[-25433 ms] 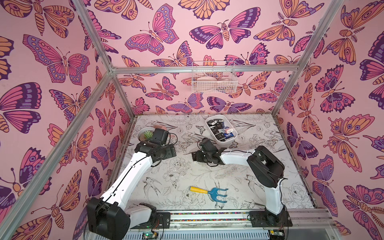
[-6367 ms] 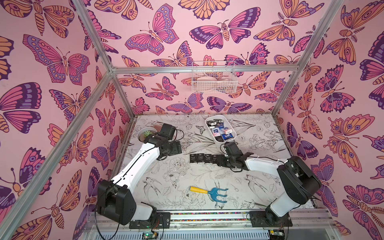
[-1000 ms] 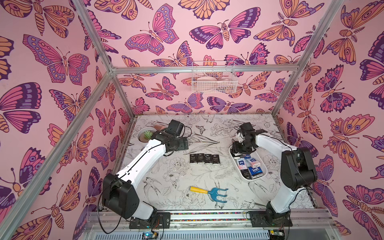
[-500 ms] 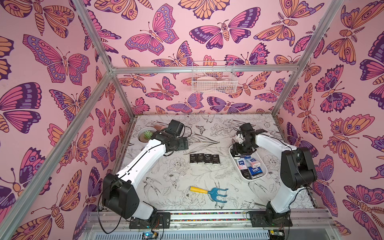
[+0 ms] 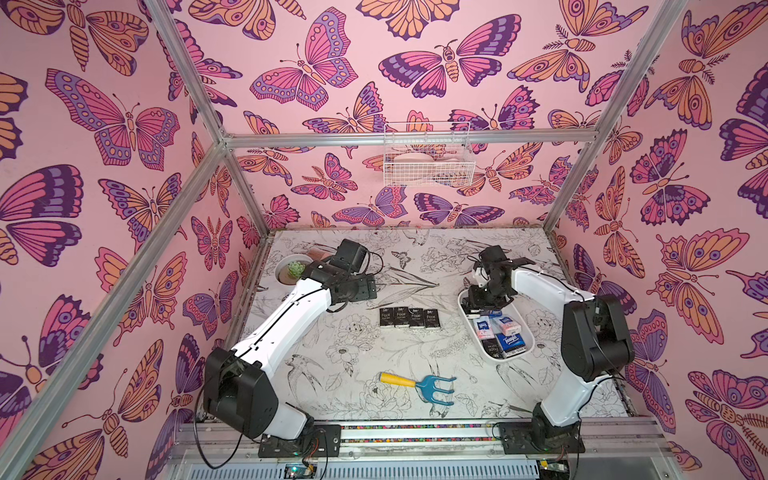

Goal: Take the pocket tissues out of the storage box
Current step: Pick up the pocket tissues from the storage box, then place the pocket tissues at the center of the board.

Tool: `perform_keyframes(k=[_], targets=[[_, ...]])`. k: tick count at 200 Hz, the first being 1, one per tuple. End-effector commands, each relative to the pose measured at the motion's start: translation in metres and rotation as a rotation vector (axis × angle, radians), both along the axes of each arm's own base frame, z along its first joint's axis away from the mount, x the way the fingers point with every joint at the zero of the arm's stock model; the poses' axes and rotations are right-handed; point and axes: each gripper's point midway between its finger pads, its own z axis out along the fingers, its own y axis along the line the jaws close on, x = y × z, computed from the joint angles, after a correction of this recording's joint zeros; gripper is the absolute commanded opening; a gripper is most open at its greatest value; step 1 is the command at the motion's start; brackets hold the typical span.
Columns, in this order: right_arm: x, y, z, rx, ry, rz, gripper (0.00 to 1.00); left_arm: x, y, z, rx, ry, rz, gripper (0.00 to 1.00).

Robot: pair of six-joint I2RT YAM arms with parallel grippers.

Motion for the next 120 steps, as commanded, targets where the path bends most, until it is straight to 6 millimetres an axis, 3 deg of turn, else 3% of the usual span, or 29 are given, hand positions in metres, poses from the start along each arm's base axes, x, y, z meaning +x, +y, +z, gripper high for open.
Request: perform_keyframes(k=[1,30,64,87,120], targets=[[-0.002,-0.010,0.034,-0.046,-0.056,-0.017,0.48,-0.007,0.004,0.003,0.008,0.002,0.008,0.94],[-0.012,-0.013,0.061,-0.056,-0.112,-0.025,0.48,-0.007,0.003,0.004,0.000,0.002,0.008,0.94],[-0.028,0.014,0.091,-0.042,-0.199,0.023,0.48,-0.006,0.002,0.006,-0.007,-0.001,0.007,0.94],[-0.038,0.048,0.092,0.000,-0.238,0.053,0.48,-0.006,0.002,0.006,-0.003,-0.002,0.003,0.94],[-0.036,0.083,0.067,0.049,-0.287,0.003,0.47,-0.007,0.002,0.005,-0.002,0.003,-0.004,0.94]])
